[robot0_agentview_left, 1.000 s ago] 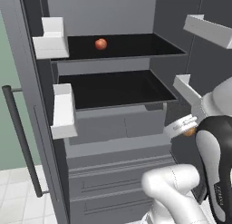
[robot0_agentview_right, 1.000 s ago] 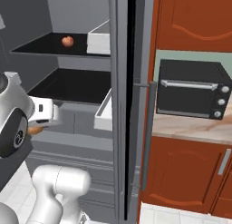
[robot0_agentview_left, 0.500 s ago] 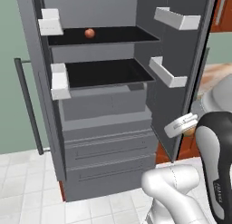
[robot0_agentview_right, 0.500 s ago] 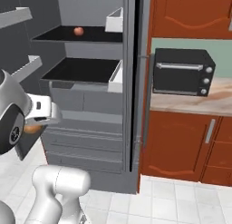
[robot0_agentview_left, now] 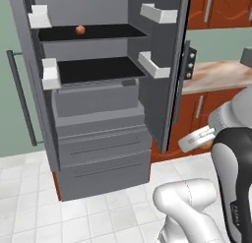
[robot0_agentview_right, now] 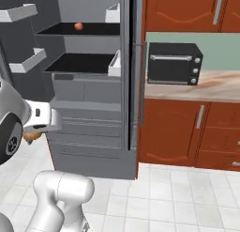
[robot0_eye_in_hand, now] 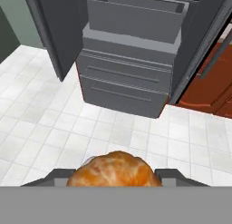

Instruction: Pick the peach and tangerine from the fridge and place them inside the tupperware on the counter.

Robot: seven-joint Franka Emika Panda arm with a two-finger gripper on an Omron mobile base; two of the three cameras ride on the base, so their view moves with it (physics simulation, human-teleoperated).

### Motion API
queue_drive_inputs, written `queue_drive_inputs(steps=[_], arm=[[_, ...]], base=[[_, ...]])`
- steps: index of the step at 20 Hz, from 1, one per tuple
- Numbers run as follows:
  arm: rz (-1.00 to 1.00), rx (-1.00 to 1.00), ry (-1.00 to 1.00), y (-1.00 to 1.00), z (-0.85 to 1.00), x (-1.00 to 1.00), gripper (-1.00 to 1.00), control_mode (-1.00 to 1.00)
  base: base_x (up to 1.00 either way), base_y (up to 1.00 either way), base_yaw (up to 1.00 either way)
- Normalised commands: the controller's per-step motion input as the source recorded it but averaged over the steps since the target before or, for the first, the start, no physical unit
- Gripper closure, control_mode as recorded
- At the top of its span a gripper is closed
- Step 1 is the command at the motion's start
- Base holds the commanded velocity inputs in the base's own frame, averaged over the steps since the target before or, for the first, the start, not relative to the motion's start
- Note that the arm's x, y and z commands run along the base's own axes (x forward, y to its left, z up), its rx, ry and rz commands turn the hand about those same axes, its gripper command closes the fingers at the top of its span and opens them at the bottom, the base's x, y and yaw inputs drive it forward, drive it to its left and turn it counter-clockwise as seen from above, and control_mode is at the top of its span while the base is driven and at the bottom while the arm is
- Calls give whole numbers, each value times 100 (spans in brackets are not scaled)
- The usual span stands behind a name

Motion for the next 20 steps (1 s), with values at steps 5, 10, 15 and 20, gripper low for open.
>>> queue_drive_inputs(steps=[5,10,15,20], arm=[[0,0,0,0,0,0,100,100],[0,0,0,0,0,0,100,100],[0,0,0,0,0,0,100,100],[0,0,0,0,0,0,100,100]], base=[[-1,-76,1],[0,-89,0],[0,-88,-9],[0,-91,-4]])
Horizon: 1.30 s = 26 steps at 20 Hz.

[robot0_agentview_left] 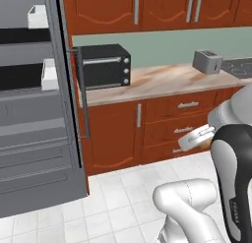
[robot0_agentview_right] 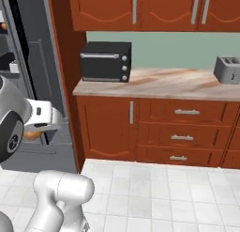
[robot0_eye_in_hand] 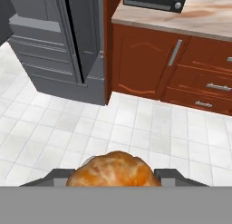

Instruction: Pick the peach and tangerine from the fridge and place them inside the tupperware on the counter.

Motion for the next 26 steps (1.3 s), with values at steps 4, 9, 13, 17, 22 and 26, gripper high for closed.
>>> queue_drive_inputs(steps=[4,9,13,17,22,26], arm=[[0,0,0,0,0,0,100,100],[0,0,0,0,0,0,100,100],[0,0,0,0,0,0,100,100],[0,0,0,0,0,0,100,100],[0,0,0,0,0,0,100,100],[0,0,0,0,0,0,100,100]], base=[[0,-98,4],[0,-99,21],[0,-100,35],[0,-100,40],[0,-99,44],[-1,-86,47]])
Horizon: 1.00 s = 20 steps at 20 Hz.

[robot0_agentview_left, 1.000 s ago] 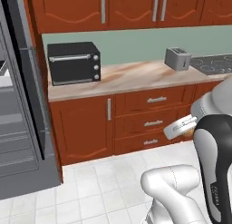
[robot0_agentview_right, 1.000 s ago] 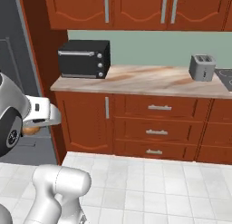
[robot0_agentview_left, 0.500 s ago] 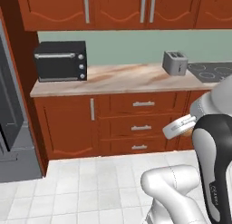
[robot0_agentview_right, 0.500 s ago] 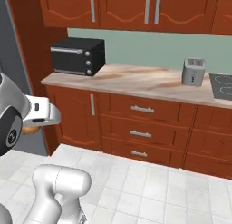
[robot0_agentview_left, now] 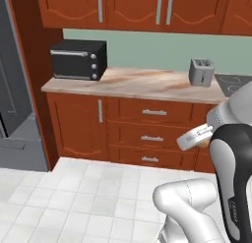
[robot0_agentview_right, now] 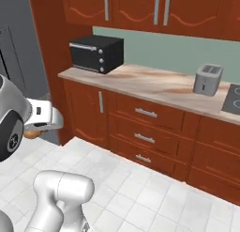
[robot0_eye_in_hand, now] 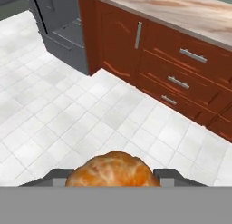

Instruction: Pick the peach and tangerine from the fridge and place them inside the tupperware on the counter.

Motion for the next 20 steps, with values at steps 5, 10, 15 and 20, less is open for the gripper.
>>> queue_drive_inputs(steps=[5,10,15,20], arm=[[0,0,0,0,0,0,100,100],[0,0,0,0,0,0,100,100],[0,0,0,0,0,0,100,100],[0,0,0,0,0,0,100,100]], base=[[-14,-83,47],[-47,-88,41],[-64,-86,36],[-65,-65,37]])
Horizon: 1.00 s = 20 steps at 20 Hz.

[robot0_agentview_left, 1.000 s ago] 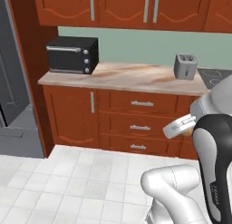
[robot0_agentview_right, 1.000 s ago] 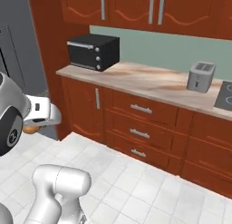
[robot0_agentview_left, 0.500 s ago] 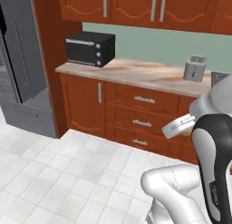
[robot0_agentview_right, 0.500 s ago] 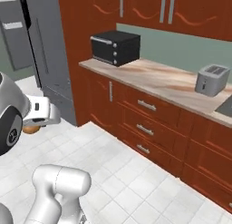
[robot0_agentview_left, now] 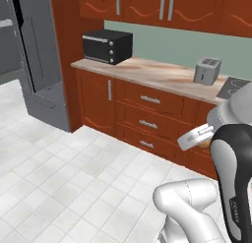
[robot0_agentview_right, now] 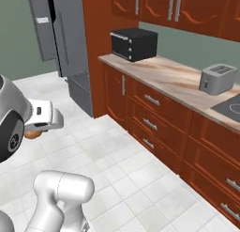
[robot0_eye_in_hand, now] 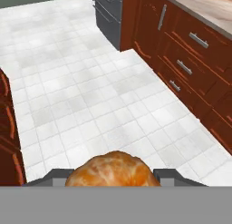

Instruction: Pick the peach and tangerine from the fridge and place them inside the tupperware on the counter.

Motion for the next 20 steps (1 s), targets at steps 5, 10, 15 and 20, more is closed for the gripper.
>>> queue_drive_inputs(steps=[5,10,15,20], arm=[[0,0,0,0,0,0,100,100],[0,0,0,0,0,0,100,100],[0,0,0,0,0,0,100,100],[0,0,0,0,0,0,100,100]], base=[[-45,-7,39],[-43,-4,45],[-34,-22,47],[-22,-29,50]])
